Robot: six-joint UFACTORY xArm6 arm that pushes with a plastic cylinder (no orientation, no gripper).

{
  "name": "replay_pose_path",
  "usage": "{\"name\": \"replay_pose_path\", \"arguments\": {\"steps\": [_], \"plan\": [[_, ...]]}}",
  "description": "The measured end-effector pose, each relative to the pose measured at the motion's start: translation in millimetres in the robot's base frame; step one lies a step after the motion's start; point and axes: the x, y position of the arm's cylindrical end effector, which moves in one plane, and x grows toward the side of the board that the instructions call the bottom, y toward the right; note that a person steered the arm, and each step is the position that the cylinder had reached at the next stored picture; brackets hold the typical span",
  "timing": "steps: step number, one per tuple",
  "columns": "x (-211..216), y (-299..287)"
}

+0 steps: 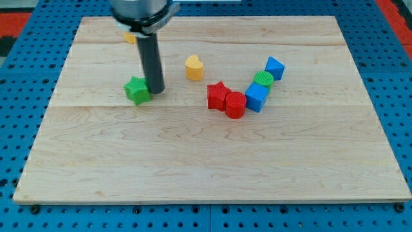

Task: Move the red circle towards the top centre

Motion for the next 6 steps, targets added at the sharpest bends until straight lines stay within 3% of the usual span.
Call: {"name": "replay_pose_path", "arguments": {"steps": [1,2,3,4,6], "plan": [[19.0,0.4],[56.2,60.3],[61.5,133.7],[67.2,166.4],[0.7,160.7]]}}
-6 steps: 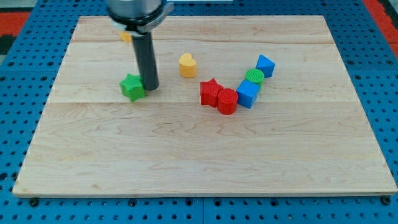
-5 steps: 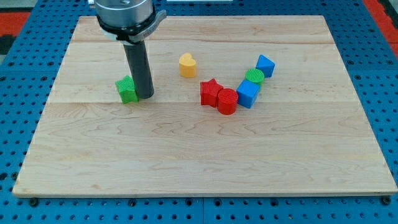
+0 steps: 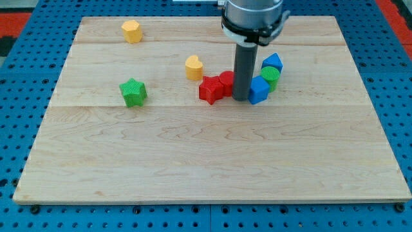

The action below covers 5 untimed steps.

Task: Move the red circle towards the top centre

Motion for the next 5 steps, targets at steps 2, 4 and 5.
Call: {"name": "replay_pose_path", "arguments": {"steps": [2,4,5], "plan": [[-17.0,-27.0],[-76.7,-59.5],[-111.2,-81.8]]}}
